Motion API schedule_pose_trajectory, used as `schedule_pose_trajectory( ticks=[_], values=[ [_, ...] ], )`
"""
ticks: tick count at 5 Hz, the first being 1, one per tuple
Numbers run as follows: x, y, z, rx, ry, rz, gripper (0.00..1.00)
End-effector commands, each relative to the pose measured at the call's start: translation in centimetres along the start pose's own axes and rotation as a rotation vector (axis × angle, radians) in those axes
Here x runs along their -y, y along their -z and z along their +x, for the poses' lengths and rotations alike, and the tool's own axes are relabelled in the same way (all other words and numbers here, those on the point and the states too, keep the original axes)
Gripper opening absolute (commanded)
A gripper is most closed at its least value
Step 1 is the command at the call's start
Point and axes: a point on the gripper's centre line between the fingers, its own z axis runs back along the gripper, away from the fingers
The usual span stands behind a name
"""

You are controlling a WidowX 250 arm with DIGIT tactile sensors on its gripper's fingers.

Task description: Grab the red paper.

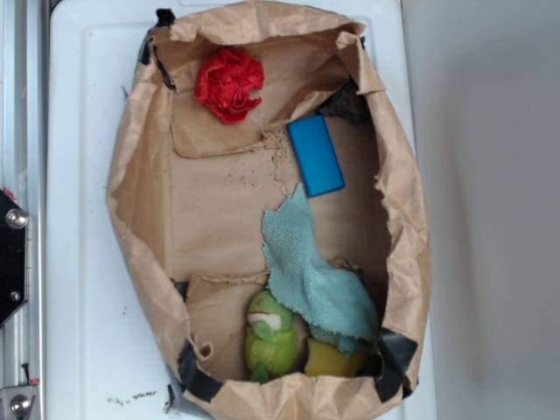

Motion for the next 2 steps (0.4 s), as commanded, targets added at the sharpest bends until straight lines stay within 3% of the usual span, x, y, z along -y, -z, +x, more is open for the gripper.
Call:
schedule_pose_trajectory(
  ticks=[1, 2],
  values=[
    [-0.6, 1.6, 5.9, 0.029, -0.030, 0.046, 1.00],
    [-1.1, 2.1, 7.9, 0.093, 0.085, 0.063, 1.00]
  ],
)
